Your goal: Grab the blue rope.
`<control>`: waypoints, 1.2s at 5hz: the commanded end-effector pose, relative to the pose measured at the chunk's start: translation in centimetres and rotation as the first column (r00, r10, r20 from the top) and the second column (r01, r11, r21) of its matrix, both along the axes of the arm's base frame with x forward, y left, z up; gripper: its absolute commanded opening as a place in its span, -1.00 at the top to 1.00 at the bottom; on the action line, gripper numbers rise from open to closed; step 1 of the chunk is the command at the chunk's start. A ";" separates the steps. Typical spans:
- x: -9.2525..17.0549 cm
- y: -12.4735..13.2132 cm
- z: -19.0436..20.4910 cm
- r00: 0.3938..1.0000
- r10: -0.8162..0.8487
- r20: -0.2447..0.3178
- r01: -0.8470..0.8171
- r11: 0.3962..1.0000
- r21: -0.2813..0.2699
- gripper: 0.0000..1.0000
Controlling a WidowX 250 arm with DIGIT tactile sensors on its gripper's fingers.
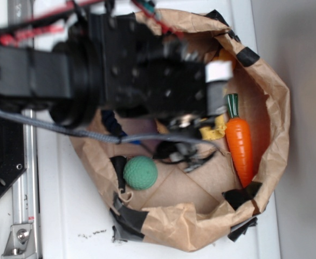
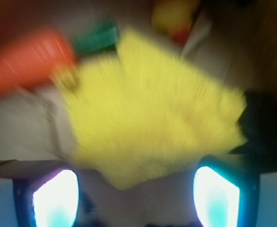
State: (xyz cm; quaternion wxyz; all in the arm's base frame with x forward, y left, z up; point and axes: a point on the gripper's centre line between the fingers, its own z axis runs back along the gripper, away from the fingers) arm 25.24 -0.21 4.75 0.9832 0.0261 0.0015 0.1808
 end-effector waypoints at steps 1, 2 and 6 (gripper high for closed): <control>-6.5 5.0 -0.5 0.999 -0.049 0.004 0.050 0.997 -0.060 -1.00; -6.7 5.9 -0.9 1.000 -0.028 -0.012 0.027 0.998 -0.050 -1.00; -5.3 6.8 -2.8 0.994 0.108 0.008 -0.108 0.994 -0.024 -1.00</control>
